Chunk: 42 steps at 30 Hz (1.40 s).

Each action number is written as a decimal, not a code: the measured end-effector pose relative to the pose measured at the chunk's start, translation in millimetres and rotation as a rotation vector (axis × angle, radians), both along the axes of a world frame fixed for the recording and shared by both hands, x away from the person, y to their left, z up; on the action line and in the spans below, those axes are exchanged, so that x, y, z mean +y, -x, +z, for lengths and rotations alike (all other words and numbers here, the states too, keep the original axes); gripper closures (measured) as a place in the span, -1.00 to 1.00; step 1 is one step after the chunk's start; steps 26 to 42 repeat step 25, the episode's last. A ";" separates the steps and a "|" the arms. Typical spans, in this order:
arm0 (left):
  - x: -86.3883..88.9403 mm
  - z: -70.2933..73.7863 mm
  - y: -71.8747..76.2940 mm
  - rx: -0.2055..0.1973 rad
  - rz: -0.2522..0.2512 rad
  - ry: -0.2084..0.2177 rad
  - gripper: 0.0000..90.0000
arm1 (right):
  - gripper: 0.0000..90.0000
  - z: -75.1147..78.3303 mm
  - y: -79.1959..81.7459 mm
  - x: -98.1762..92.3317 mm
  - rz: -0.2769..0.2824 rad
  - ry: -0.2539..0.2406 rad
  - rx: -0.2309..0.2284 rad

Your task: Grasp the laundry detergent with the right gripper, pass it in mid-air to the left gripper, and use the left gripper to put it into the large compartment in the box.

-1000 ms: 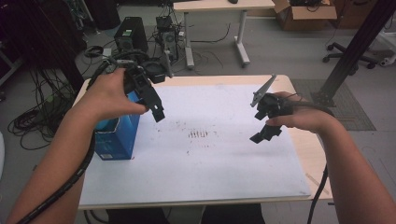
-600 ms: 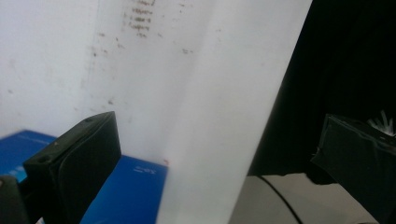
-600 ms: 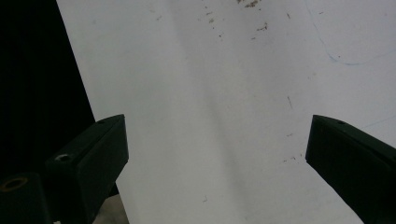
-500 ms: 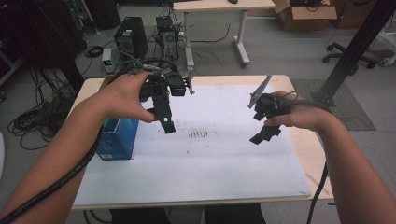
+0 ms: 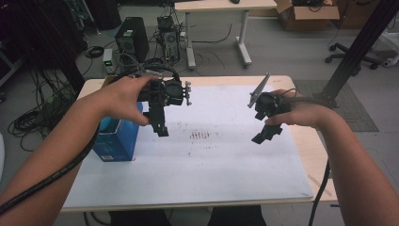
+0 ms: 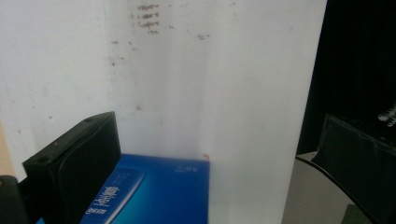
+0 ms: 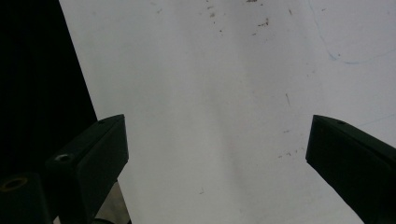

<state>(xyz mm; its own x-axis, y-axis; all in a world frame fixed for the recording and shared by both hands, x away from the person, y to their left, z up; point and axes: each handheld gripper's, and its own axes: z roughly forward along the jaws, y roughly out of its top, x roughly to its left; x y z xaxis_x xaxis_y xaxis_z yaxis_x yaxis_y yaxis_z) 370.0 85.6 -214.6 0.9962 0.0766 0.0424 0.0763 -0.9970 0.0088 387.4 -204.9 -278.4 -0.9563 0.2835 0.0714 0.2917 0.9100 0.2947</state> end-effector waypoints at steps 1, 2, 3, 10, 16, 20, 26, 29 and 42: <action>-0.4 -0.1 -1.3 0.015 0.003 0.007 -1.00 | -0.87 -0.4 -0.1 -0.2 0.000 -0.001 0.001; -0.4 -0.1 -1.3 0.015 0.003 0.007 -1.00 | -0.87 -0.4 -0.1 -0.2 0.000 -0.001 0.001; -1.4 0.9 -2.0 0.006 -0.002 0.013 -1.00 | -0.87 -1.4 0.0 -0.2 -0.004 0.006 0.004; -3.3 4.8 -2.1 0.005 -0.012 0.022 -1.00 | -0.87 -1.2 -0.1 -1.3 -0.009 0.004 0.009; -1.3 6.0 -3.1 0.005 -0.008 0.027 -1.00 | -0.87 -1.9 -0.5 -2.6 -0.011 0.003 0.010; -0.6 5.1 -3.9 0.001 -0.009 0.021 -1.00 | -0.87 -2.1 -0.7 -2.3 -0.015 0.006 0.012; 0.2 4.8 -4.9 0.000 -0.002 0.019 -1.00 | -0.86 -1.5 -2.4 -0.7 -0.007 0.000 0.005; 0.2 4.8 -4.9 0.000 -0.002 0.019 -1.00 | -0.86 -1.5 -2.4 -0.7 -0.007 0.000 0.005; 0.2 4.8 -4.9 0.000 -0.002 0.019 -1.00 | -0.86 -1.5 -2.4 -0.7 -0.007 0.000 0.005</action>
